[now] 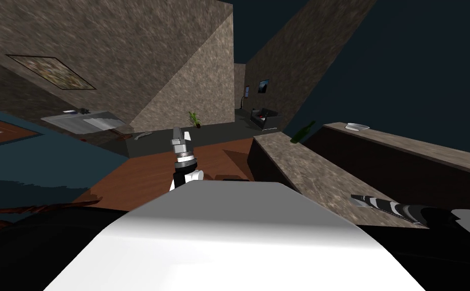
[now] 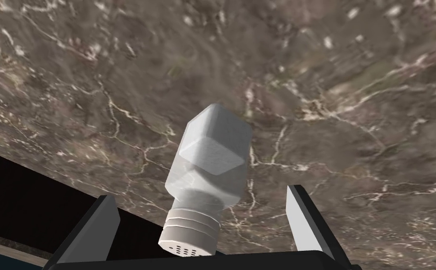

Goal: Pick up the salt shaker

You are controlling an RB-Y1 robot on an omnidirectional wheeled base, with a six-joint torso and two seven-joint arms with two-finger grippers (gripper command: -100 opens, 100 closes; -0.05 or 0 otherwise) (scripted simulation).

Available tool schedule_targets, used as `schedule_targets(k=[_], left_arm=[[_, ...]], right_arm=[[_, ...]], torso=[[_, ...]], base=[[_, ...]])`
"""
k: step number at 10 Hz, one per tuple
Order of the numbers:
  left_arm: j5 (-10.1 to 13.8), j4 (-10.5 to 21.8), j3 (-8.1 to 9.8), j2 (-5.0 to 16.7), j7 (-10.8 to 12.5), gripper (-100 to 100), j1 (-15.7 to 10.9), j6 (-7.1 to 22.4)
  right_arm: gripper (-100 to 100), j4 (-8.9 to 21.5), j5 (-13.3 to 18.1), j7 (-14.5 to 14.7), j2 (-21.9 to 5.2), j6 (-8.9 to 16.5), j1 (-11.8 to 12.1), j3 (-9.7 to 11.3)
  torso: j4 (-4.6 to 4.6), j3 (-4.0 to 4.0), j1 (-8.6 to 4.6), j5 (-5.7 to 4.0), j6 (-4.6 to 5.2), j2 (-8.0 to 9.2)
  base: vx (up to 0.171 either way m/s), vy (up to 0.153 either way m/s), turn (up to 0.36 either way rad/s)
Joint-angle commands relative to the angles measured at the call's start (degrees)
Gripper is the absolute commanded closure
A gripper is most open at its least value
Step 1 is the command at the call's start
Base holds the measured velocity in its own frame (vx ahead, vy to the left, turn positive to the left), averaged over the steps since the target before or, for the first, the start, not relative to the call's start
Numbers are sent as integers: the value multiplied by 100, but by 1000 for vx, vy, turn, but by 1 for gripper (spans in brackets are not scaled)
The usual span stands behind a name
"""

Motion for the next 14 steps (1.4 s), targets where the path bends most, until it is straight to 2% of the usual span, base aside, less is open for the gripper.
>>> schedule_targets(k=[1, 3, 4, 5, 6, 8, 9, 10, 11, 12, 13, 14], left_arm=[[0, 0, 0, 0, 0, 0, 0, 0], [0, 0, 0, 0, 0, 0, 0, 0], [0, 0, 0, 0, 0, 0, -1, 0], [0, 0, 0, 0, 0, 0, 0, 0], [0, 0, 0, 0, 0, 0, 0, 0], [0, 0, 0, 0, 0, 0, 0, 0], [0, 0, 0, 0, 0, 0, -1, 0], [0, 0, 0, 0, 0, 0, 0, 0], [0, 0, 0, 0, 0, 0, 0, 0], [0, 0, 0, 0, 0, 0, 0, 0], [0, 0, 0, 0, 0, 0, 0, 0], [0, 0, 0, 0, 0, 0, -1, 0]], right_arm=[[-100, -97, -286, 256, -42, 101, 156, 196], [-100, -97, -558, 256, -42, 101, 156, 196], [-100, -196, -763, 462, -81, 190, 303, 370], [-100, -196, -926, 462, -81, 190, 303, 370], [-100, -296, -1097, 667, -120, 279, 449, 543], [-100, -296, -1360, 667, -120, 279, 449, 543], [-100, -395, -1574, 873, -160, 368, 595, 716], [-100, -395, -1754, 873, -160, 368, 595, 716], [-100, -495, -1934, 1079, -199, 457, 742, 889], [-100, -495, -2114, 1079, -199, 457, 742, 889], [-100, -495, -2162, 1079, -199, 457, 742, 889], [-100, -594, -2398, 1284, -238, 546, 888, 1063]], torso=[[0, 0, 0, 0, 0, 0], [0, -1, -2, 0, -1, -1], [3, 7, -1, 0, -2, 13], [3, 8, -2, 0, 4, 12], [2, 6, -1, 0, 0, 10], [0, 0, 2, 0, -1, 1], [2, 6, 2, 1, -3, 11], [2, 5, 3, 1, 3, 8], [2, 4, 1, 0, -1, 8], [1, 3, -3, 0, 2, 5], [1, 3, -4, -1, -2, 6], [3, 7, -2, -1, -3, 13]], base=[[97, -11, -94], [52, -11, -26], [49, -14, -99], [61, -10, -71], [87, -13, -96], [60, 0, -20], [63, 0, -93], [66, -5, -70], [74, -19, -99], [68, -16, -54], [36, -7, 12], [56, -2, -101]])
